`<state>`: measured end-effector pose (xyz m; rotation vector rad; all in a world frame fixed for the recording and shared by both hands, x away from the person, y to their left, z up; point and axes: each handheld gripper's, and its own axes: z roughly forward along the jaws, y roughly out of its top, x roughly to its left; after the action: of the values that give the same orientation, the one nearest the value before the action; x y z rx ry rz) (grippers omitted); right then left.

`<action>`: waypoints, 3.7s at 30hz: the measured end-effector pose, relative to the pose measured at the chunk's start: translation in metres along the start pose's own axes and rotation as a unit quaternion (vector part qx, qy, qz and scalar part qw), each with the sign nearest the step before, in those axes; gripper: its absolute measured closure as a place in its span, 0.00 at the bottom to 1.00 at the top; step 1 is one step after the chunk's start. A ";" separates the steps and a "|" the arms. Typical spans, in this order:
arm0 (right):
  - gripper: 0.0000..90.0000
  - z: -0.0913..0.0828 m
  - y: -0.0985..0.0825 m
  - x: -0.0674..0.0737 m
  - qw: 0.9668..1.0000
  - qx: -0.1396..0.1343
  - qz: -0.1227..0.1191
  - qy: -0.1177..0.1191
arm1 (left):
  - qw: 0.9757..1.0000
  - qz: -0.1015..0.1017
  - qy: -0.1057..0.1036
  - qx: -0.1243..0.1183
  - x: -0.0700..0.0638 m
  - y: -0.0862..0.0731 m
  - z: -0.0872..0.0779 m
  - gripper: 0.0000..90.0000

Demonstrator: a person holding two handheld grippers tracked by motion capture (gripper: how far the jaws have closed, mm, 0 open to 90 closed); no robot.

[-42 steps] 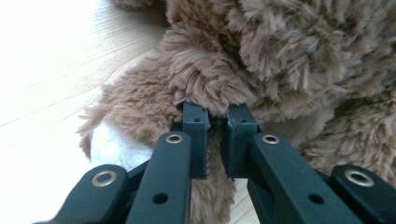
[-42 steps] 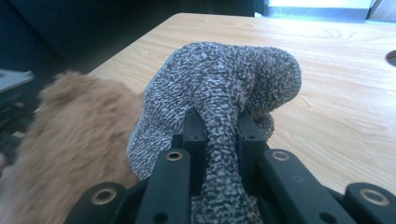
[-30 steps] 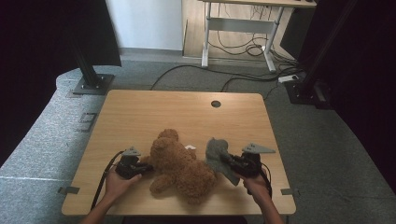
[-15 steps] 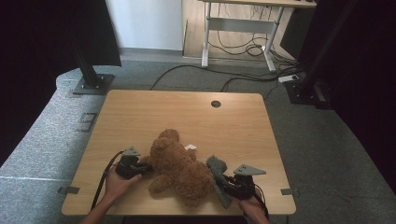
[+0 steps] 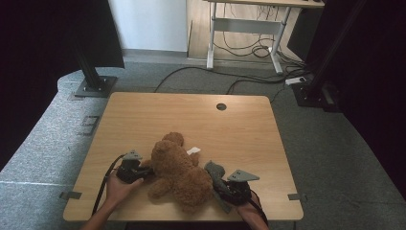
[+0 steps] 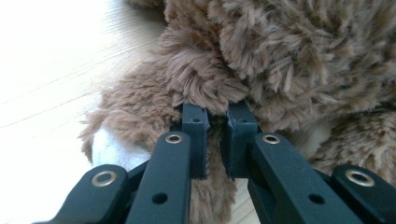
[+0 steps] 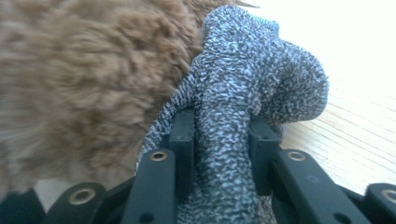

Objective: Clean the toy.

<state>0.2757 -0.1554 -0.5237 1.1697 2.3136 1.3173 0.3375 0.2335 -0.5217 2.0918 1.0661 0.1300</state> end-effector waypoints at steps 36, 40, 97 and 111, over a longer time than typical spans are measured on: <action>0.44 -0.035 -0.020 -0.049 0.993 0.005 0.041 -0.109 | 1.000 -0.006 0.003 -0.004 0.005 -0.001 -0.003 0.89; 0.32 -0.051 -0.013 -0.053 0.989 -0.021 0.050 -0.134 | 1.000 -0.006 0.003 -0.004 0.005 -0.001 -0.003 0.89; 0.43 0.069 0.085 -0.028 0.998 0.000 0.009 -0.056 | 0.997 -0.064 0.036 -0.037 0.041 0.004 -0.015 0.87; 0.43 0.107 0.113 -0.060 0.995 0.000 0.051 -0.085 | 0.995 -0.079 0.048 -0.038 0.064 0.027 -0.006 0.85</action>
<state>0.4322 -0.1020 -0.5041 1.3602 2.1587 1.1984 0.3934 0.2739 -0.5141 1.9406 1.2601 0.1909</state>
